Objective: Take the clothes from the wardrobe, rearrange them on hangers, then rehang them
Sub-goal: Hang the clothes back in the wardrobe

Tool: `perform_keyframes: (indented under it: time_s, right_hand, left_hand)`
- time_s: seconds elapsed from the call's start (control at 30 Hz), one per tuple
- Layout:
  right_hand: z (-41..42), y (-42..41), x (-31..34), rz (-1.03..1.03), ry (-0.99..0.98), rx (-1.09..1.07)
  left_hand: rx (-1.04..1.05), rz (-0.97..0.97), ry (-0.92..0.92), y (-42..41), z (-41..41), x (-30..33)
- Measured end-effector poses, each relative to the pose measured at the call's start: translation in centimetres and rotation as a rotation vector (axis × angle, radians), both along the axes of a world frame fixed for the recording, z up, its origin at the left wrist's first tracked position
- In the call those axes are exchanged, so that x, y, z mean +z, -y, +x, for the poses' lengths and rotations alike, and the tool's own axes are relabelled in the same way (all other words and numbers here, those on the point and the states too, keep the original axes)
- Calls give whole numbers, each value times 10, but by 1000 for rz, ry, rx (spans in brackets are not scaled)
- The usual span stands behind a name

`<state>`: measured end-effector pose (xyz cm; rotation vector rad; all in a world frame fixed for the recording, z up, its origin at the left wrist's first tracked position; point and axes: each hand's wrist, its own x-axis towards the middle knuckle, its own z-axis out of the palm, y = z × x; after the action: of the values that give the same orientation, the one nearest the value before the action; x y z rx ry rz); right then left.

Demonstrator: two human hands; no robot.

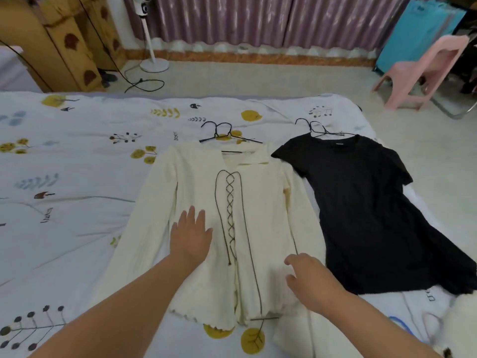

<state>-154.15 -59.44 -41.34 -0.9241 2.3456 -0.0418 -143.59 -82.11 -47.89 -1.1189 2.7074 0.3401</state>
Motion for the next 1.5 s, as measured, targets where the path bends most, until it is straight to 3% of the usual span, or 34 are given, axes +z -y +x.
perform_keyframes:
  time_s: [0.2,0.33,0.67,0.77,0.93,1.33,1.5]
  right_hand:
    - [-84,66,-27,-222,-217,10]
    - [-136,135,-51,-329,-358,53]
    - [-248,312,-99,-209,-407,9]
    - [-260,326,-114,-129,-365,-101]
    - [-247,329,-117,-97,-468,-66]
    - [-240,319,-101,97,-281,-106]
    - [-207,319,-100,-131,-576,-98]
  left_hand:
    - [17,-126,-36,54,-41,-75]
    - [42,-181,-180,53,-41,-104]
    - [48,-77,-241,61,-43,-94]
    - [43,-90,-280,65,-42,-97]
    - [59,-126,-298,68,-40,-101]
    - [63,-132,-340,63,-40,-102]
    - [72,-139,-383,68,-40,-106]
